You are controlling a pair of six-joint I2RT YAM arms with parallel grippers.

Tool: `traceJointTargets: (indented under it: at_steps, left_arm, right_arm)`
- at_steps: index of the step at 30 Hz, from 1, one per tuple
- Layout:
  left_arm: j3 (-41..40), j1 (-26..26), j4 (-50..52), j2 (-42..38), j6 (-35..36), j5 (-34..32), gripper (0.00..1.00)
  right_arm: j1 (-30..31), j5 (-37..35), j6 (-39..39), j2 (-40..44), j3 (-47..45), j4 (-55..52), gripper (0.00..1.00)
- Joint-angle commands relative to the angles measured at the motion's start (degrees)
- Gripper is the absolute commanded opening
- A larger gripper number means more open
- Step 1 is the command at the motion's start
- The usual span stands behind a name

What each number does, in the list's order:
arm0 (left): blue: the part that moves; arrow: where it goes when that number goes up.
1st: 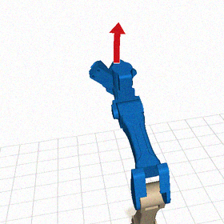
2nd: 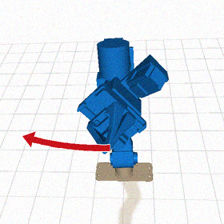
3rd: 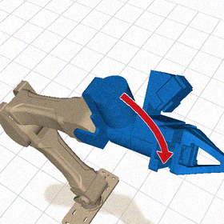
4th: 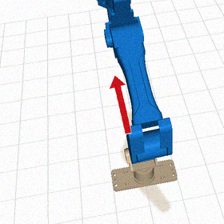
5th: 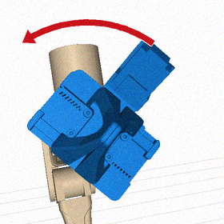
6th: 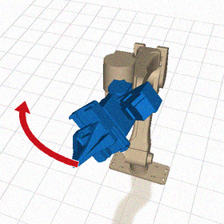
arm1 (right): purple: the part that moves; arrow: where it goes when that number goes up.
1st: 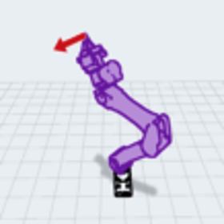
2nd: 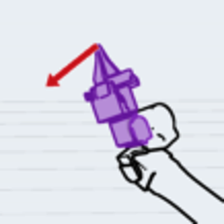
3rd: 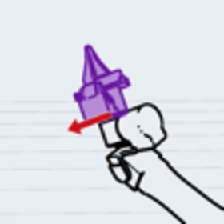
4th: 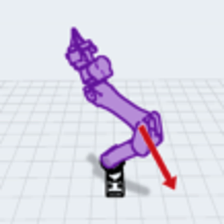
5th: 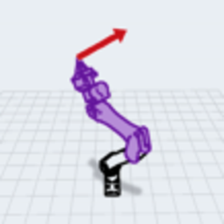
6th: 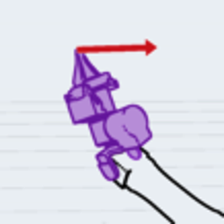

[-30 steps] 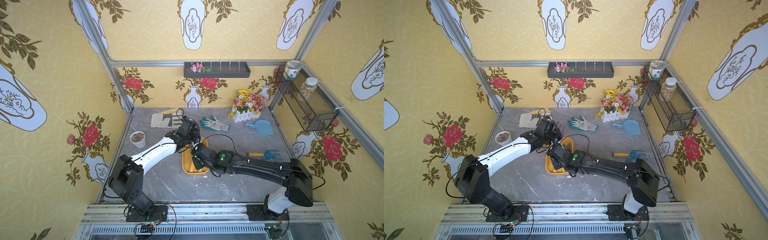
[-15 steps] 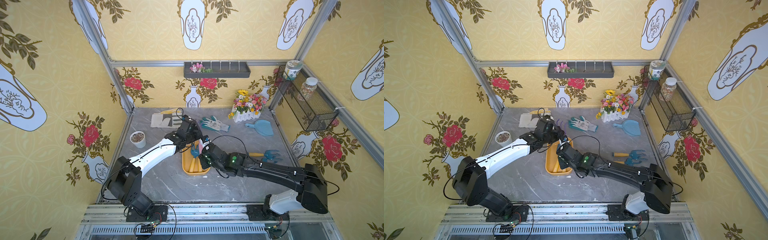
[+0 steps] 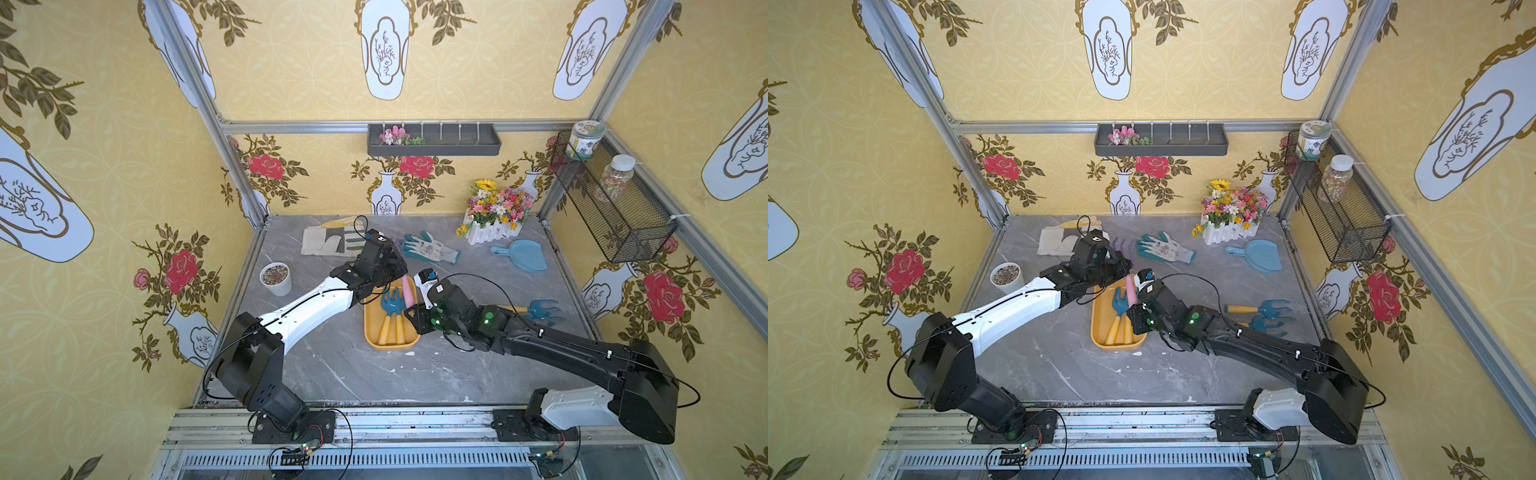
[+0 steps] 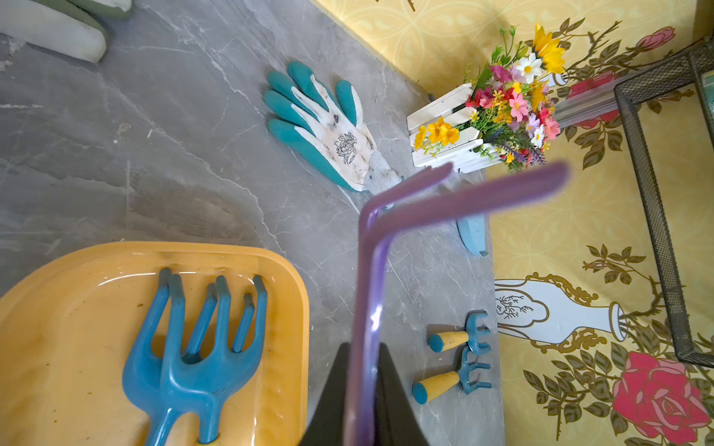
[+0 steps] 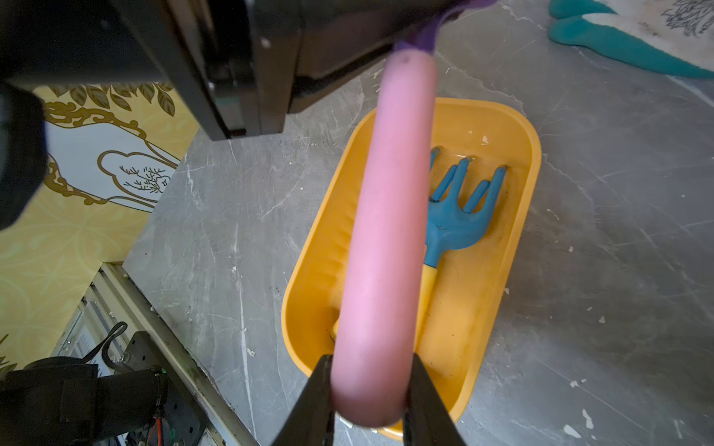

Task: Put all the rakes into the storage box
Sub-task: Pick up the rake at the center of the board.

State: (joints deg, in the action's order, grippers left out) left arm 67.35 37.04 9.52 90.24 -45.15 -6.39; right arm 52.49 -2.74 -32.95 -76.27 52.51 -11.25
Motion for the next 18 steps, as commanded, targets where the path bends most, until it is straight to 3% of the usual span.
traceJointTargets:
  at_steps: [1,5,18]
  left_arm:
    - [-0.6,-0.3,5.6,0.5,5.9,-1.8,0.05]
    - [-0.5,-0.3,5.7,0.5,5.9,-1.5,0.04]
    - [-1.2,-0.3,5.7,-0.3,6.0,-2.5,0.04]
  right_arm:
    - [-0.5,-4.8,-1.7,-1.1,1.8,-0.3,0.34]
    - [-0.7,-5.9,-1.1,-3.1,4.0,-0.8,0.43]
    - [-1.5,0.1,0.4,-6.8,6.4,2.3,0.47]
